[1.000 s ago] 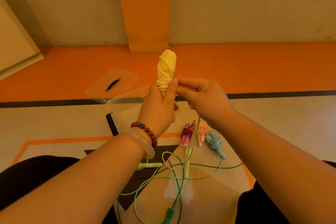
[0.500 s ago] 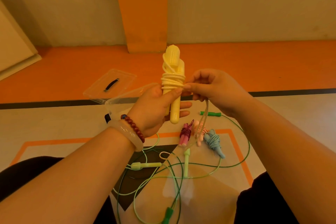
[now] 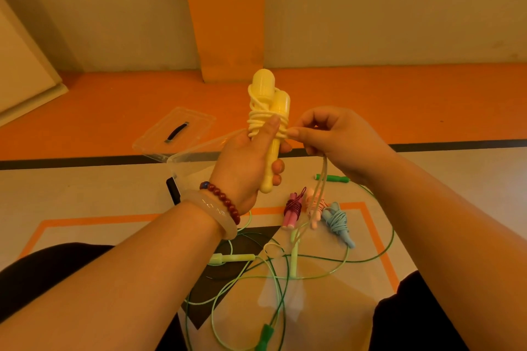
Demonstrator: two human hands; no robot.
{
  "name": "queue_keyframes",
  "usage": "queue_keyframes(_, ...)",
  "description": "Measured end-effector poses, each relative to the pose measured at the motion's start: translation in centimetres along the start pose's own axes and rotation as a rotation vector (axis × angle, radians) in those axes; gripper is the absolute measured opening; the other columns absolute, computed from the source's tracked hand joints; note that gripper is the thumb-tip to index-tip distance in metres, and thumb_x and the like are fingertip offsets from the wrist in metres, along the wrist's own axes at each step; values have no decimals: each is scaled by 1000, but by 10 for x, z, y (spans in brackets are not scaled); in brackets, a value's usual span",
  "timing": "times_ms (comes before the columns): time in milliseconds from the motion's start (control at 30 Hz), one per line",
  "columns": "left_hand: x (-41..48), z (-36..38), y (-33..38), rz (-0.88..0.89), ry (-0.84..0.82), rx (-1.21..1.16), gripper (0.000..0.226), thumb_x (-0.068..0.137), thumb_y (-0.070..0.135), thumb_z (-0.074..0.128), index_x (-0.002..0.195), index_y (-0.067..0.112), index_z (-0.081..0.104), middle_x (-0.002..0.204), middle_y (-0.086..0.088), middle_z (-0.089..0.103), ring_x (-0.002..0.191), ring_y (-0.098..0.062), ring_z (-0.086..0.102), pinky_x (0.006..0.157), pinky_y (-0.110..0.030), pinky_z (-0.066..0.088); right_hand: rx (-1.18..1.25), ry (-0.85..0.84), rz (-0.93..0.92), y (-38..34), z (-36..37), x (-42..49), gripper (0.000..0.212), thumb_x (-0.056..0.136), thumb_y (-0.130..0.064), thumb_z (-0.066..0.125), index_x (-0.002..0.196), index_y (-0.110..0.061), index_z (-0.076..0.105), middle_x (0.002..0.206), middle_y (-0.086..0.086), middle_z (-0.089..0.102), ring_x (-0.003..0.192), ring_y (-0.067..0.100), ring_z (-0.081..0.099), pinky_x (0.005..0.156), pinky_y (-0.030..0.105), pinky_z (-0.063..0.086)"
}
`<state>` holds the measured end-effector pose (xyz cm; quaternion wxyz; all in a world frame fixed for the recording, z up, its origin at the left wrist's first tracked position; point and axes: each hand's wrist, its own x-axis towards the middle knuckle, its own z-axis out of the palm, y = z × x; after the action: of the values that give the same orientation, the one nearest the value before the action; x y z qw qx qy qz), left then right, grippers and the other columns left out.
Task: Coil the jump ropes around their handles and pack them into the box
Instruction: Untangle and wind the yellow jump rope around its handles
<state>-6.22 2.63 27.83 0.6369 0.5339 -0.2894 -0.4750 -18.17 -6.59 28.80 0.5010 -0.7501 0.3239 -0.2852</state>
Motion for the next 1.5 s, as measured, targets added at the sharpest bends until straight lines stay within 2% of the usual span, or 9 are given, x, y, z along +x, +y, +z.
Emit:
queue_keyframes(267, 0, 0, -3, 13, -10, 12, 28, 98, 45, 40, 102, 21, 54, 84, -6, 61, 44, -8, 44, 37, -18, 36, -33, -23, -18, 2, 3, -3, 13, 82, -22, 71, 89, -13, 65, 72, -4, 66, 57, 0, 55, 53, 15, 45)
queue_keyframes(400, 1, -5, -1, -3, -3, 39, 37, 96, 49, 40, 115, 19, 52, 80, -3, 60, 45, -8, 48, 38, -19, 38, -47, -38, -19, 2, 7, -6, 10, 86, -23, 67, 92, -15, 69, 59, -14, 63, 52, -2, 51, 51, 12, 43)
queue_keyframes(633, 0, -8, -3, 61, 86, 138, 24, 92, 45, 51, 93, 24, 62, 73, 3, 67, 52, -2, 60, 47, -19, 48, 42, 56, -41, 4, 18, -10, 11, 88, -21, 66, 93, -15, 73, 60, -15, 64, 51, -3, 47, 50, 12, 41)
queue_keyframes(800, 4, -10, -2, -5, -44, 135, 8, 92, 29, 59, 99, 28, 62, 85, 6, 71, 68, -6, 68, 65, -32, 58, 116, 85, -29, 6, 16, -7, 16, 88, -14, 65, 103, -11, 72, 85, 1, 73, 70, 2, 65, 62, 14, 49)
queue_keyframes(900, 2, -12, -1, -102, -212, 30, 25, 91, 10, 60, 113, 23, 57, 87, 2, 67, 79, -13, 69, 73, -44, 60, 137, 87, -29, 5, 12, -5, 18, 87, -11, 66, 104, -10, 71, 89, 4, 73, 76, 6, 67, 66, 20, 54)
queue_keyframes(1033, 3, -14, 3, -129, -303, -9, 47, 88, -5, 58, 129, 15, 48, 95, -6, 64, 85, -18, 68, 69, -41, 61, 101, 69, -26, 6, 9, -4, 17, 86, -13, 67, 102, -15, 71, 87, 0, 73, 76, 3, 67, 66, 18, 53)
queue_keyframes(1200, 4, -18, 2, -119, -358, 12, 33, 93, -4, 50, 118, 19, 53, 102, -10, 72, 89, -23, 72, 76, -42, 59, 88, 12, -23, 7, 6, -4, 21, 85, -11, 68, 104, -20, 69, 96, 2, 73, 88, 15, 70, 79, 28, 58)
queue_keyframes(1300, 4, -21, 4, -106, -379, 6, 29, 91, -3, 50, 110, 17, 57, 102, -8, 73, 93, -26, 71, 79, -43, 58, 53, -91, -54, 3, 0, -6, 37, 78, -20, 72, 113, -27, 63, 100, -6, 71, 91, 11, 69, 82, 26, 57)
queue_keyframes(1500, 7, -27, 8, -173, -404, -75, 27, 96, -4, 40, 107, 11, 59, 103, -15, 72, 94, -26, 71, 82, -43, 56, -560, -330, -199, -5, -6, -7, 101, 58, -54, 72, 147, -26, 34, 133, -8, 49, 119, 4, 46, 99, 19, 40)
